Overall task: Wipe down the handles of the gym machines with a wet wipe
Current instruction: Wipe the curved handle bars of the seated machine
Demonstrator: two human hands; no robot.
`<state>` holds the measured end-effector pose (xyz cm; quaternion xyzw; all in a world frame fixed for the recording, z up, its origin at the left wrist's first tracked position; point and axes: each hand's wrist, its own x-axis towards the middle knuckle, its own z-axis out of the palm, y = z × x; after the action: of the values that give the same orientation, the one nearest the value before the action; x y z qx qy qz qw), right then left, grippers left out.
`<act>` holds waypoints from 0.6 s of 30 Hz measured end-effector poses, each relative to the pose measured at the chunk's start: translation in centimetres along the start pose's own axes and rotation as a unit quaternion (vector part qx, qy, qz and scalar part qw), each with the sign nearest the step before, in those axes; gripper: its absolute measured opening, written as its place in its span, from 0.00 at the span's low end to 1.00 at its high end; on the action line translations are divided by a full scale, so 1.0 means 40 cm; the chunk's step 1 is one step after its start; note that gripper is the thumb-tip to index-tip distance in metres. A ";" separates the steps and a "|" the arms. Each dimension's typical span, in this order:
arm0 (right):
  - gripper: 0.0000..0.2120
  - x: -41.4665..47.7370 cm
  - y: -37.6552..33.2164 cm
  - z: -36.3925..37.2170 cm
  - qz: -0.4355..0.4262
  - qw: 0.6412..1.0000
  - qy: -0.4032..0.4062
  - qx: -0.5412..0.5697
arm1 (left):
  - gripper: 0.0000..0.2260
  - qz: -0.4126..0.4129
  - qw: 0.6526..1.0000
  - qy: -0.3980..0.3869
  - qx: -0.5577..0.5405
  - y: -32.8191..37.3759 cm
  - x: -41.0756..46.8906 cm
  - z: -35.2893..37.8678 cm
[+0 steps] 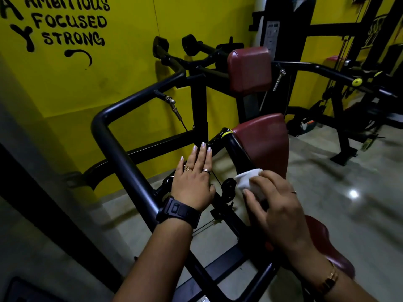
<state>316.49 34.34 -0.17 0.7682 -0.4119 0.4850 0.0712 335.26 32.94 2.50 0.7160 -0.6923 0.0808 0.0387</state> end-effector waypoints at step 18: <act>0.17 0.013 0.017 -0.013 -0.135 0.984 -0.047 -0.102 | 0.38 -0.003 1.000 0.001 0.000 0.002 0.002 0.002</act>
<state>315.77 33.88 0.30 0.8273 -0.3544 0.3898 0.1948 335.17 32.84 2.42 0.7176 -0.6905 0.0815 0.0402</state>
